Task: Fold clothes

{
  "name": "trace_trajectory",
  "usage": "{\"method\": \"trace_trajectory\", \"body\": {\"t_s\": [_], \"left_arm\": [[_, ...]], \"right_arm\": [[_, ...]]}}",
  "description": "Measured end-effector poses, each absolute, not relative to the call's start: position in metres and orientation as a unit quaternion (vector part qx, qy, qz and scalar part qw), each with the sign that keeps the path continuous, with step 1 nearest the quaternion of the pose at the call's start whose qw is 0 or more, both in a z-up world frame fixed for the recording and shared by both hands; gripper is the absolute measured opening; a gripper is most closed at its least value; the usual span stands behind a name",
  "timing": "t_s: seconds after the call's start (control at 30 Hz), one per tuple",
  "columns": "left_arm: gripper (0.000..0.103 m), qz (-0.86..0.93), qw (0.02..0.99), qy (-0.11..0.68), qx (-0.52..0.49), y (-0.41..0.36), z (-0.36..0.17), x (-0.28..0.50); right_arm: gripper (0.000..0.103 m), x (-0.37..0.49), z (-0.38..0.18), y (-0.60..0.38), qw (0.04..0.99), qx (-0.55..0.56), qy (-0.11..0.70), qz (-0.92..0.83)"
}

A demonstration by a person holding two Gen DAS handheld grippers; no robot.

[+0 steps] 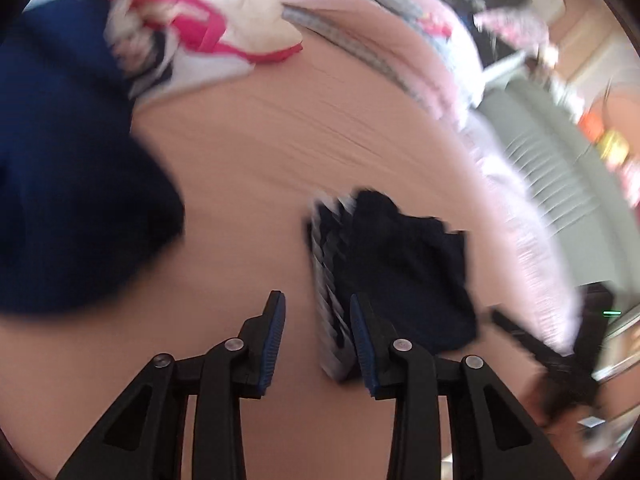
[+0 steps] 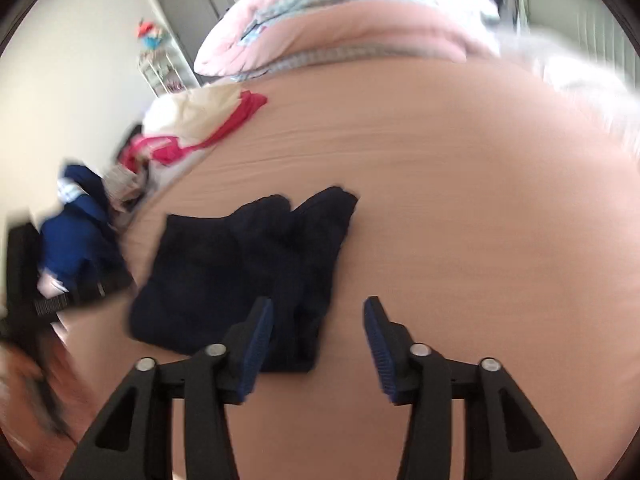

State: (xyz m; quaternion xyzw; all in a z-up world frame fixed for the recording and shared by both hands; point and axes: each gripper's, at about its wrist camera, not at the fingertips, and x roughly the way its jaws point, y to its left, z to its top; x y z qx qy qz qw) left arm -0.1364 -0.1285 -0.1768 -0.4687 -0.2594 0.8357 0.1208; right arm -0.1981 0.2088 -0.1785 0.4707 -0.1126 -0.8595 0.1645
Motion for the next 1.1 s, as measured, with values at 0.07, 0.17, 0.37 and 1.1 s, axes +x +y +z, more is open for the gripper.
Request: {"method": "trace_trajectory", "body": {"t_s": [0.07,0.17,0.37,1.1], "left_arm": [[0.031,0.818,0.133,-0.274,-0.489,-0.125,-0.189,-0.137],[0.03,0.804,0.151,-0.299,-0.491,-0.121,-0.196,-0.138],[0.009,0.815,0.171,-0.235,-0.502,-0.096,-0.187,-0.135],[0.025,0.874,0.2,-0.012,-0.443,-0.055,-0.133,-0.096]], "right_arm": [[0.053,-0.205,-0.188,0.206,0.178,0.495,-0.129,-0.841],[0.049,-0.211,-0.194,0.191,0.184,0.5,-0.112,-0.839],[0.01,-0.204,-0.195,0.166,0.187,0.518,-0.046,-0.833],[0.033,-0.133,-0.157,0.185,0.191,0.457,0.039,-0.868]]}}
